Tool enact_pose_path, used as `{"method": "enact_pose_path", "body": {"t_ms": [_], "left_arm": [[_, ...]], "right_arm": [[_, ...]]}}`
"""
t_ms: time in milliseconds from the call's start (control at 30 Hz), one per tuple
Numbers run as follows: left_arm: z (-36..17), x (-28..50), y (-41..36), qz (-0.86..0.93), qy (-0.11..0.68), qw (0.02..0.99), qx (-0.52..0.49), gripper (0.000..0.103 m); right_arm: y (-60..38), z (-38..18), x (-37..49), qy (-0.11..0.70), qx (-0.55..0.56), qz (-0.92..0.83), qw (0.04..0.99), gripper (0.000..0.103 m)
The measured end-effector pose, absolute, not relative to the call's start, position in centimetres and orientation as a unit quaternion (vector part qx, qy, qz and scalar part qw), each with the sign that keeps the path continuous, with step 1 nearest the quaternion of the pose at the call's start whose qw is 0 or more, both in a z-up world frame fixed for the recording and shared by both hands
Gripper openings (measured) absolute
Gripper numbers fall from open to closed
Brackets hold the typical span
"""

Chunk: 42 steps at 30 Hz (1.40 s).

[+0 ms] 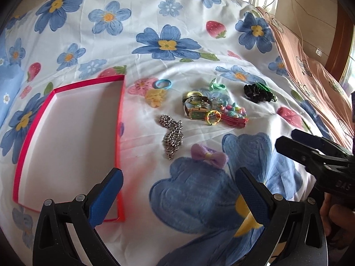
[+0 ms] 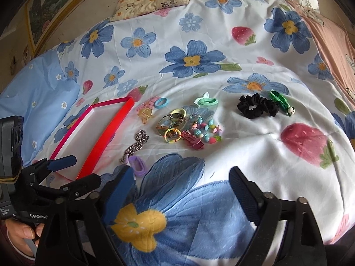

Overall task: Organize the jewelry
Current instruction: 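Grasp the purple bow clip with the left tool while the right tool grasps the pink hair clip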

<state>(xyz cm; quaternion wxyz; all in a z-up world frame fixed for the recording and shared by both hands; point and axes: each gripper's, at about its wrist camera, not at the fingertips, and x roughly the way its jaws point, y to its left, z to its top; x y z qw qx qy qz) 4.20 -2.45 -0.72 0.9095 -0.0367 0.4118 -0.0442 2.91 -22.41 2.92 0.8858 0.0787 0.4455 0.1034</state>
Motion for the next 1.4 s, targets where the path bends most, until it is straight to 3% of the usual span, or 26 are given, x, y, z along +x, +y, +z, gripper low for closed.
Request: {"method": "enact_pose_path", "body": {"t_ms": [200,400,600,733,867,933,1000,1133,1400], "left_arm": [[-1.3,6.0,-2.4,-0.059,0.425,0.902,-0.054,0.096],[-2.4,8.4,-2.8,-0.076,0.445,0.889,-0.072,0.086],[-3.4,10.7,-2.7,-0.089,0.463,0.878,-0.086,0.076],[-4.3,11.7,-2.9,-0.096,0.474,0.870,-0.089,0.058],[-4.9,12.1,-2.9,-0.117,0.482,0.863,-0.092,0.037],[-4.9,12.1,-2.8,-0.121,0.481,0.864,-0.087,0.031],[-4.8,12.1,-2.7,-0.127,0.478,0.865,-0.083,0.018],[-4.5,11.6,-2.2,-0.140,0.473,0.865,-0.090,0.013],[-3.2,9.5,-0.9,-0.144,0.455,0.873,-0.098,0.012]], "right_arm": [[-22.9,2.0,5.1,0.463,0.078,0.110,0.876,0.060],[-22.7,0.6,7.8,0.488,0.065,0.122,0.861,0.043],[-22.3,-1.0,10.2,0.513,0.045,0.131,0.847,0.040],[-21.9,-2.0,11.5,0.525,0.030,0.138,0.839,0.036],[-21.3,-2.9,12.1,0.538,0.016,0.143,0.830,0.026],[-21.0,-3.2,12.1,0.542,0.010,0.145,0.828,0.018],[-20.8,-3.3,12.0,0.541,0.008,0.146,0.828,0.017],[-20.9,-2.8,11.7,0.536,0.019,0.150,0.830,0.016],[-21.3,-0.6,9.4,0.512,0.076,0.148,0.843,0.016]]}}
